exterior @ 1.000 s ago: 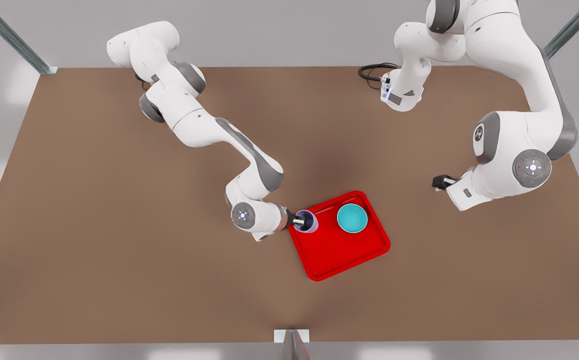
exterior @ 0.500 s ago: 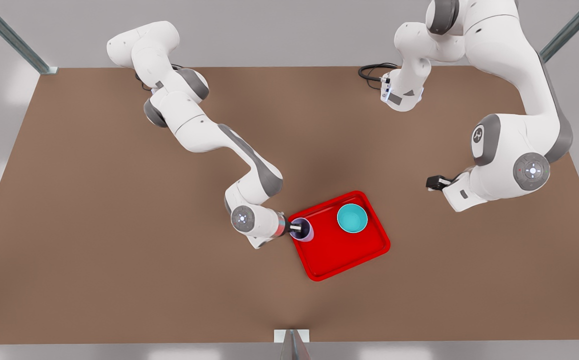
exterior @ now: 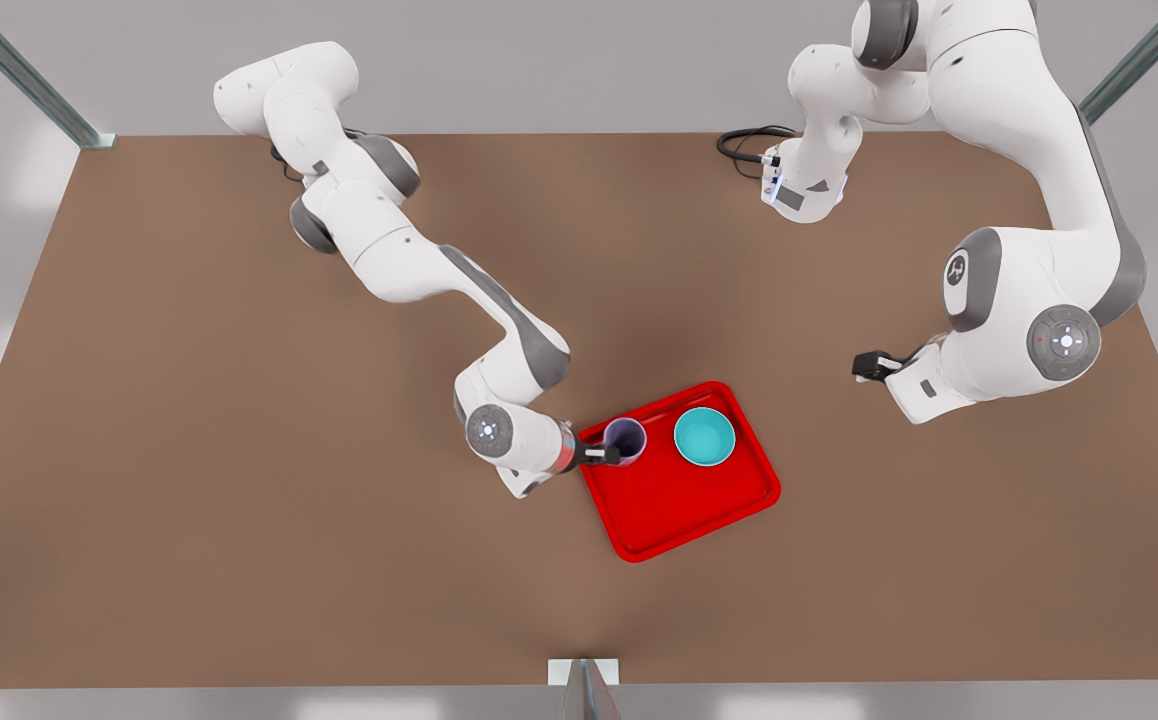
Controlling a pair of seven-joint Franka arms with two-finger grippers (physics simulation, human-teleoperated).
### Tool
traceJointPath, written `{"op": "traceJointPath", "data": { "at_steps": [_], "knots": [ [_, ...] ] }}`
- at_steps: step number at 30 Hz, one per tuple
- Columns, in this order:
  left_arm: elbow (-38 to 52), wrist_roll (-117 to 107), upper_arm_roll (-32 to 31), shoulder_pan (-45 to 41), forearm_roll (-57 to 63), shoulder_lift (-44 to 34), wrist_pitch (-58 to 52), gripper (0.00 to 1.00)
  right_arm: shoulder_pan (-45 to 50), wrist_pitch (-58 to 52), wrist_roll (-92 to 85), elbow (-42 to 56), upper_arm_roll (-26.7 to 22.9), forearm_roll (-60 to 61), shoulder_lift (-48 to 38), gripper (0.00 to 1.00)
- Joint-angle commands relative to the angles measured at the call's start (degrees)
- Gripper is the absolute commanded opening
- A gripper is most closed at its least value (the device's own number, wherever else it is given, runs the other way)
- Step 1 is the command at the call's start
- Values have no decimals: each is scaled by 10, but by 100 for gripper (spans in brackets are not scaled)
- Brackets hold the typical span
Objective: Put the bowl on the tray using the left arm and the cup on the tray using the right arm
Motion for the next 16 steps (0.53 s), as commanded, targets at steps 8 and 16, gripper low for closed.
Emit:
{"op": "traceJointPath", "data": {
  "at_steps": [8,16],
  "knots": [
    [43,-11,-4,-2,67,-10,-77,100,-273,-232,-249,-526,-165,-86,-578,100],
    [-51,-18,-52,30,97,-65,-9,100,-312,-214,-352,-417,-130,-84,-479,100]
  ]
}}
